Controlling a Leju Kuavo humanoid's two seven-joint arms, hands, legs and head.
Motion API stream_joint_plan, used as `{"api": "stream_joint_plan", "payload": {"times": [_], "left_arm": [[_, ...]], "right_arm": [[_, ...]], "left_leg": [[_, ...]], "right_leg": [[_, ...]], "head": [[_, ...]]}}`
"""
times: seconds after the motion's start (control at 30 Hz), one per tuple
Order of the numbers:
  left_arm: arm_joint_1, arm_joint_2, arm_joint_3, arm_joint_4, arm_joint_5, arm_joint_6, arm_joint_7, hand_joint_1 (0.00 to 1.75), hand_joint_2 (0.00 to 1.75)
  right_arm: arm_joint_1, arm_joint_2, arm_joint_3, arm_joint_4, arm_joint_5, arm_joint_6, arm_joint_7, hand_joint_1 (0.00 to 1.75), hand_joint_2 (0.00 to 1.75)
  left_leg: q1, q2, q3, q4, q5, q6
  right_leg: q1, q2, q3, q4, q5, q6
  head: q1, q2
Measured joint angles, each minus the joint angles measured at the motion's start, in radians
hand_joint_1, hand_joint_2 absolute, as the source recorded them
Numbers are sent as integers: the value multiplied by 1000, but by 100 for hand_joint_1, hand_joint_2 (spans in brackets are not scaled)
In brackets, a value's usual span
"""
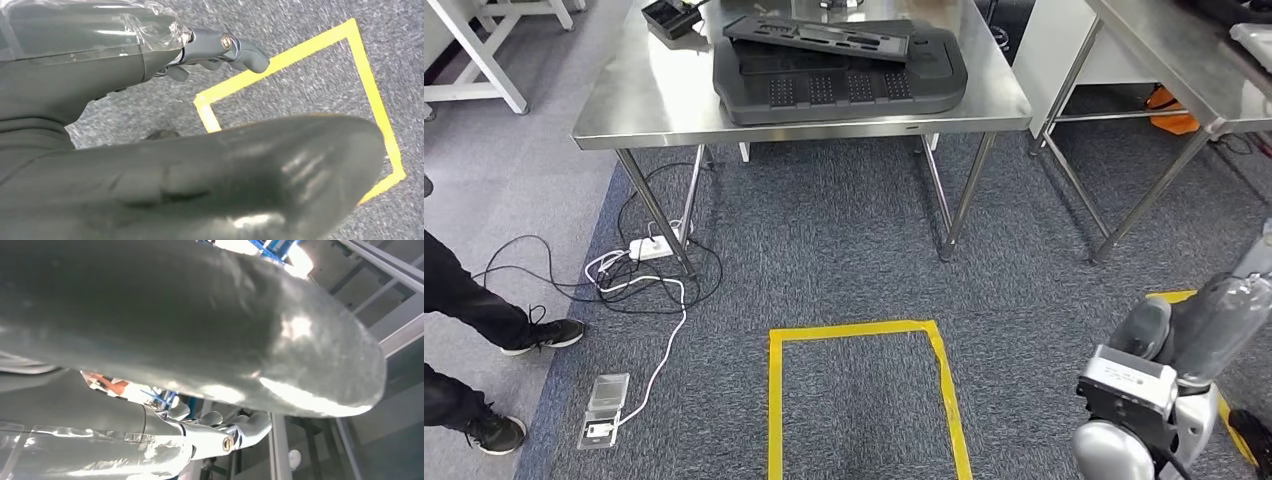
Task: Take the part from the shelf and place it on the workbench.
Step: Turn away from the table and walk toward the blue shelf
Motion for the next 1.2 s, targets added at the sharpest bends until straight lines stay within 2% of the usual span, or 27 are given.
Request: {"api": "stream_joint_plan", "payload": {"times": [0.07,0.1,0.13,0.17,0.2,0.23,0.27,0.33,0.37,0.4,0.47,0.5,0.57,0.63,0.67,0.7,0.73,0.8,0.83,0.87,0.9,0.97,1.03,1.1,1.13,1.17,1.2], "left_arm": [[0,0,0,0,0,0,0,0,0],[0,0,0,0,0,0,0,0,0],[0,0,0,0,0,0,0,0,0],[1,0,0,0,0,0,0,0,0],[1,0,0,0,0,0,0,0,0],[1,0,0,0,0,0,0,0,0],[1,0,0,0,0,0,0,0,0],[0,-1,0,0,0,0,-1,0,0],[0,-1,0,0,0,0,-2,0,0],[0,-1,0,0,0,0,-2,0,0],[0,-1,0,0,-1,0,-4,0,0],[1,-1,0,0,0,0,-4,0,0],[1,-1,0,0,0,1,-5,0,0],[1,-1,0,0,1,1,-5,0,0],[2,-1,0,1,1,1,-5,0,0],[3,-1,0,1,2,1,-5,0,0],[3,-1,0,1,2,1,-5,0,0],[2,-1,0,1,2,1,-5,0,0],[1,-1,0,1,2,1,-5,0,0],[0,-1,0,1,2,1,-5,0,0],[0,-1,0,1,2,1,-6,0,0],[4,-1,0,1,2,1,-6,0,0],[6,-2,0,1,2,1,-6,0,0],[5,-2,0,1,2,0,-6,0,0],[5,-2,0,1,2,0,-6,0,0],[6,-3,0,1,2,-1,-6,0,0],[7,-3,0,2,3,-2,-6,0,0]], "right_arm": [[4,1,-3,-1,0,0,0,0,175],[5,2,-4,-1,1,0,0,0,175],[7,2,-5,-1,2,0,0,0,175],[9,2,-6,-1,4,0,0,0,175],[10,3,-8,-1,6,0,0,0,175],[11,3,-9,-1,8,0,1,0,175],[11,4,-10,-1,10,0,1,0,175],[10,4,-11,-4,17,0,5,0,175],[10,5,-11,-6,23,0,8,0,175],[10,5,-12,-8,31,0,12,0,175],[11,5,-12,-9,49,0,22,0,175],[11,5,-12,-9,59,0,27,0,175],[10,6,-12,-9,73,0,35,0,175],[11,7,-12,-9,81,0,41,0,175],[11,7,-12,-9,83,0,43,0,175],[11,7,-12,-9,83,0,43,0,175],[11,7,-12,-9,84,0,44,0,175],[11,7,-12,-9,83,0,44,0,175],[11,7,-12,-9,83,0,44,0,175],[10,7,-11,-9,83,0,44,0,175],[10,7,-11,-9,83,0,44,0,175],[9,8,-10,-9,83,0,44,0,175],[9,7,-10,-9,83,0,44,0,175],[9,7,-10,-9,82,0,44,0,175],[10,7,-10,-9,82,0,45,0,175],[10,7,-10,-9,81,0,45,0,175],[11,7,-10,-9,81,0,46,0,175]], "left_leg": [[1,5,-24,-2,21,15],[0,6,-37,-1,30,20],[-1,7,-50,1,39,22],[-2,8,-65,4,48,21],[-3,8,-81,9,56,20],[-2,8,-97,15,64,18],[-2,8,-110,22,70,15],[-5,7,-130,38,81,6],[-6,7,-135,43,87,0],[-6,7,-140,44,93,-7],[-5,4,-145,45,100,-20],[-4,2,-151,57,89,-27],[0,-3,-180,136,21,-39],[4,-3,-218,258,-52,-46],[6,-3,-226,299,-64,-48],[8,-3,-217,309,-56,-49],[10,-2,-191,282,-33,-49],[11,15,-104,154,10,-47],[9,26,-68,94,20,-42],[6,34,-47,52,21,-36],[2,37,-42,34,18,-30],[2,25,-49,25,24,-14],[5,11,-53,15,36,1],[5,-3,-61,11,46,12],[4,-10,-66,12,49,15],[3,-19,-71,13,51,16],[2,-28,-75,16,53,16]], "right_leg": [[-2,2,-28,84,-89,7],[-2,2,-42,145,-137,9],[-2,3,-52,202,-168,12],[-2,3,-50,240,-174,13],[-3,3,-33,249,-157,14],[-3,3,-1,223,-127,13],[-3,3,46,168,-100,11],[0,4,139,30,-94,5],[3,4,164,-16,-103,0],[6,4,172,-40,-111,-6],[5,1,165,-46,-102,-21],[3,-2,160,-48,-94,-30],[0,-12,146,-50,-80,-44],[1,-23,130,-49,-69,-51],[2,-29,122,-48,-64,-51],[2,-35,114,-46,-60,-49],[1,-41,108,-43,-57,-48],[0,-56,98,-35,-54,-42],[1,-64,95,-31,-53,-37],[3,-72,94,-29,-53,-32],[4,-79,94,-28,-51,-26],[3,-89,95,-27,-51,-13],[-1,-64,83,5,-79,-3],[-3,-21,38,109,-146,1],[-3,-10,11,173,-177,2],[-3,-4,-10,222,-195,3],[-3,-1,-15,239,-192,3]], "head": [[6,0],[11,0],[14,0],[16,0],[18,0],[20,0],[24,0],[32,0],[34,0],[35,0],[32,0],[29,0],[18,0],[7,0],[4,0],[1,0],[-1,0],[-5,0],[-7,0],[-7,0],[-7,0],[-4,0],[0,0],[8,0],[13,0],[17,0],[20,0]]}}
